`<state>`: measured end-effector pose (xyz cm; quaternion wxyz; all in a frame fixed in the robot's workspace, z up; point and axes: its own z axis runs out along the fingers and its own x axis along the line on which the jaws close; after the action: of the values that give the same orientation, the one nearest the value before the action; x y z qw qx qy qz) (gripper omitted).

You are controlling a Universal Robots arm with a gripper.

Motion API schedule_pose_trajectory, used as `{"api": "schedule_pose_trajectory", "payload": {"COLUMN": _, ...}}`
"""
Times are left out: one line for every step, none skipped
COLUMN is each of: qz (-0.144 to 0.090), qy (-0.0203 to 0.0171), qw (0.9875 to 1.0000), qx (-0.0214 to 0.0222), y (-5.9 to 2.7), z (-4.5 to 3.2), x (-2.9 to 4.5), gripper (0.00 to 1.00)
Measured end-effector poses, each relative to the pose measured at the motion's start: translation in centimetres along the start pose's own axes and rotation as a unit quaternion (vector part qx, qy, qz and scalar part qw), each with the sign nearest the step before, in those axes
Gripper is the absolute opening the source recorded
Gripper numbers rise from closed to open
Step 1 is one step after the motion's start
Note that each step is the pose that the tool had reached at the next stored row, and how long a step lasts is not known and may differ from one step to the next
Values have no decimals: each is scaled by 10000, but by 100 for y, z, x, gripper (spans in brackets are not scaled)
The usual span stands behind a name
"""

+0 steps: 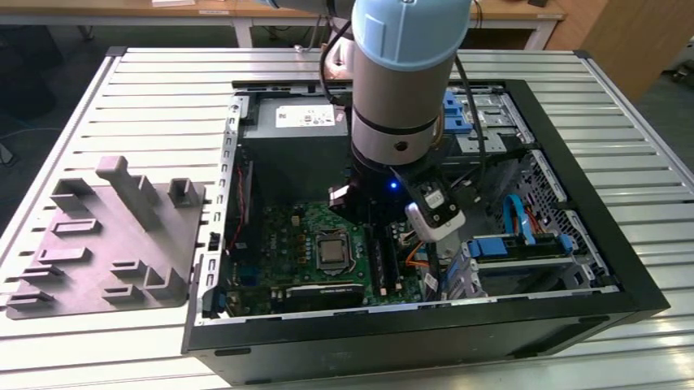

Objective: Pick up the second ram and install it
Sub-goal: 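Insert the second ram into the second slot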

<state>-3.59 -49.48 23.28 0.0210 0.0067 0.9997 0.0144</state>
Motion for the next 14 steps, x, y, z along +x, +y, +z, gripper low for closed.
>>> {"api": "schedule_pose_trajectory", "payload": {"qz": 0, "qy": 0, "qw": 10000, "qx": 0, "y": 0, "z": 0, "x": 0, "gripper": 11}}
{"api": "schedule_pose_trajectory", "payload": {"qz": 0, "qy": -1, "qw": 10000, "qx": -1, "y": 0, "z": 1, "x": 0, "gripper": 11}}
{"api": "schedule_pose_trajectory", "payload": {"qz": -2, "qy": -1, "qw": 10000, "qx": -1, "y": 1, "z": 1, "x": 0, "gripper": 11}}
{"api": "schedule_pose_trajectory", "payload": {"qz": -8, "qy": 0, "qw": 10000, "qx": -3, "y": 1, "z": 0, "x": 0, "gripper": 11}}
{"api": "schedule_pose_trajectory", "payload": {"qz": -21, "qy": 0, "qw": 10000, "qx": -5, "y": 1, "z": 0, "x": -1, "gripper": 11}}
{"api": "schedule_pose_trajectory", "payload": {"qz": -39, "qy": 1, "qw": 10000, "qx": -6, "y": 1, "z": 0, "x": -2, "gripper": 11}}
{"api": "schedule_pose_trajectory", "payload": {"qz": -62, "qy": 1, "qw": 10000, "qx": -6, "y": 1, "z": 0, "x": -2, "gripper": 11}}
{"api": "schedule_pose_trajectory", "payload": {"qz": -87, "qy": 3, "qw": 10000, "qx": -7, "y": 1, "z": 0, "x": -2, "gripper": 11}}
{"api": "schedule_pose_trajectory", "payload": {"qz": -113, "qy": 3, "qw": 9999, "qx": -8, "y": 1, "z": 0, "x": -3, "gripper": 11}}
{"api": "schedule_pose_trajectory", "payload": {"qz": -138, "qy": 4, "qw": 9999, "qx": -9, "y": 1, "z": 0, "x": -3, "gripper": 11}}
{"api": "schedule_pose_trajectory", "payload": {"qz": -162, "qy": 4, "qw": 9999, "qx": -10, "y": 1, "z": 1, "x": -3, "gripper": 11}}
{"api": "schedule_pose_trajectory", "payload": {"qz": -174, "qy": 5, "qw": 9998, "qx": -11, "y": 3, "z": 2, "x": -3, "gripper": 11}}
{"api": "schedule_pose_trajectory", "payload": {"qz": -176, "qy": 5, "qw": 9998, "qx": -11, "y": 3, "z": 3, "x": -3, "gripper": 11}}
{"api": "schedule_pose_trajectory", "payload": {"qz": -176, "qy": 5, "qw": 9998, "qx": -11, "y": 3, "z": 3, "x": -3, "gripper": 11}}
